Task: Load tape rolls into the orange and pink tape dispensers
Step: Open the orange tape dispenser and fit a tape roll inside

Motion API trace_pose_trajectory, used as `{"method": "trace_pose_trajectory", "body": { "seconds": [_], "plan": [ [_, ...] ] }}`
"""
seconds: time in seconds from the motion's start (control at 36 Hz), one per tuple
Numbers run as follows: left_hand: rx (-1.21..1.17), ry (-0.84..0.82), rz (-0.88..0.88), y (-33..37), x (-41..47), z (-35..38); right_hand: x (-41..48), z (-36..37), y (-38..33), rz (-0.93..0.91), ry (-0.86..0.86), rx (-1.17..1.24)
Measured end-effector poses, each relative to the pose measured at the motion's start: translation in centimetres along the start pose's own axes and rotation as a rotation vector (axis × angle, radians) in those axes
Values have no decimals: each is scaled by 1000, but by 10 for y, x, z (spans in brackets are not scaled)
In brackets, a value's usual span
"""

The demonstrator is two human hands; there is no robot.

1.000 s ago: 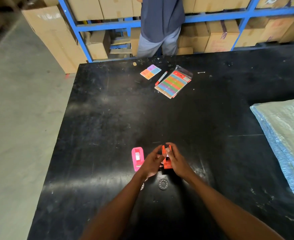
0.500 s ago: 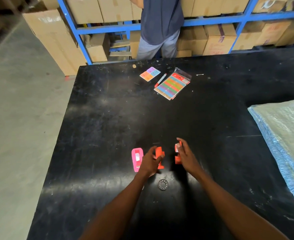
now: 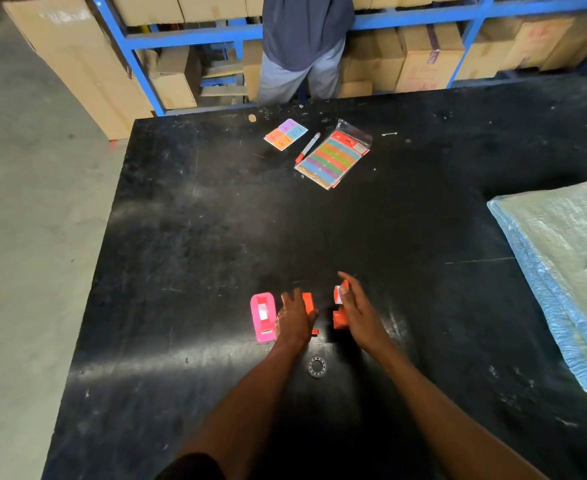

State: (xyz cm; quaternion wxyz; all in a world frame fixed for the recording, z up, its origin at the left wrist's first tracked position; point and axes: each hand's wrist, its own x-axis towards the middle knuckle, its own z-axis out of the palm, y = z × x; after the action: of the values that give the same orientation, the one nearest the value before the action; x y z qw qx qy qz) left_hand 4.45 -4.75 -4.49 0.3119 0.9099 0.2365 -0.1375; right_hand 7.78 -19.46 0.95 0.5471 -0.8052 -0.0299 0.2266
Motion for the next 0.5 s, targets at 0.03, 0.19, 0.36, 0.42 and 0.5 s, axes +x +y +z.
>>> {"method": "trace_pose_trajectory", "body": {
  "seconds": [0.03,0.19,0.36,0.42,0.5],
  "plan": [
    [8,-8,-10,-1,1,1,0,0,-1,1,-7,2],
    [7,-7,-13,-5,5,6,1,0,2,6,-12,24],
    [61,83,66,-1,-2,-1,-2,-2,2,19,-22,27],
    [36,179,157,4,-8,-6,-2,-2,4,9,-16,20],
    [-245,227,261,17,-18,-18,-2,-3,11,-20,-8,9]
  ]
}}
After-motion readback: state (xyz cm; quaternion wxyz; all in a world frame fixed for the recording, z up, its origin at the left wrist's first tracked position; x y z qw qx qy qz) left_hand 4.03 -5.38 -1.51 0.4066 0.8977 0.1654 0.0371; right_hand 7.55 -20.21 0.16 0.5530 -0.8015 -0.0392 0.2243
